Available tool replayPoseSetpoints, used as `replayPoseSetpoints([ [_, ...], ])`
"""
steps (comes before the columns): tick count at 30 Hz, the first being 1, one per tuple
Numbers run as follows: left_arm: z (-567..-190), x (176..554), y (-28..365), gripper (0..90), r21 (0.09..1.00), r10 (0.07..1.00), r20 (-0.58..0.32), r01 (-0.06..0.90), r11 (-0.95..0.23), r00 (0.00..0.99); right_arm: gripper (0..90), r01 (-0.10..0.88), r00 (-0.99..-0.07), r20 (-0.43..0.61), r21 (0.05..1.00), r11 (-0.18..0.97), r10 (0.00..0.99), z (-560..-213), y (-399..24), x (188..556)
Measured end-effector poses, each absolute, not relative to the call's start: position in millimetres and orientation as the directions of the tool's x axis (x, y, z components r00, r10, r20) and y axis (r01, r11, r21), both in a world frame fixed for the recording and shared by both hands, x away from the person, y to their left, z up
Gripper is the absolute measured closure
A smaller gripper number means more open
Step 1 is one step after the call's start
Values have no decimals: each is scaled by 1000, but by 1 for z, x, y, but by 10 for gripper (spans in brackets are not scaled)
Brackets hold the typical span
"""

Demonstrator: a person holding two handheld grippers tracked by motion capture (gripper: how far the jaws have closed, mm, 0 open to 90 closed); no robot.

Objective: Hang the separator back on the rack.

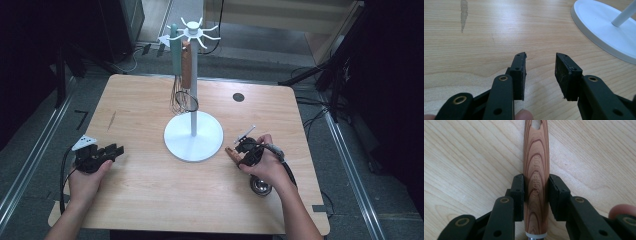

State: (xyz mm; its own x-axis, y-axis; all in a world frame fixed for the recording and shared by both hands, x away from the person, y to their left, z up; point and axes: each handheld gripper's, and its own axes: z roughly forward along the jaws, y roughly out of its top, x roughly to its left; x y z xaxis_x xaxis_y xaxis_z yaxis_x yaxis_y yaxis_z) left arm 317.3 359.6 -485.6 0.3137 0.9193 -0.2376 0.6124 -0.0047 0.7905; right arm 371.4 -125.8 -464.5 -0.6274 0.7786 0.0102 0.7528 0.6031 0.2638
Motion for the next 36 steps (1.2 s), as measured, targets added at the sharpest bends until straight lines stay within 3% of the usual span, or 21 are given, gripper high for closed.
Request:
replayPoseSetpoints([
  [5,-486,317,360,609,792,919,-236,610,-7,317,698,748,-624,15,300,592,781,-466,-129,368],
  [9,-485,317,360,543,801,922,-226,598,-8,315,699,742,-619,29,349,572,785,-464,-133,367],
  [13,-484,316,357,419,802,937,-182,597,-34,298,699,726,-613,42,425,541,789,-458,-138,365],
  [17,-483,315,353,206,806,954,-124,589,-64,273,700,706,-595,72,524,477,801,-453,-145,365],
  [19,-483,315,353,150,808,956,-118,586,-66,270,699,683,-598,77,570,457,798,-451,-149,364],
  [24,-483,314,353,97,816,954,-116,574,-67,276,700,636,-585,102,673,377,805,-444,-156,361],
  [36,-483,313,355,97,823,964,-106,565,-53,245,700,522,-584,126,815,252,802,-432,-164,352],
])
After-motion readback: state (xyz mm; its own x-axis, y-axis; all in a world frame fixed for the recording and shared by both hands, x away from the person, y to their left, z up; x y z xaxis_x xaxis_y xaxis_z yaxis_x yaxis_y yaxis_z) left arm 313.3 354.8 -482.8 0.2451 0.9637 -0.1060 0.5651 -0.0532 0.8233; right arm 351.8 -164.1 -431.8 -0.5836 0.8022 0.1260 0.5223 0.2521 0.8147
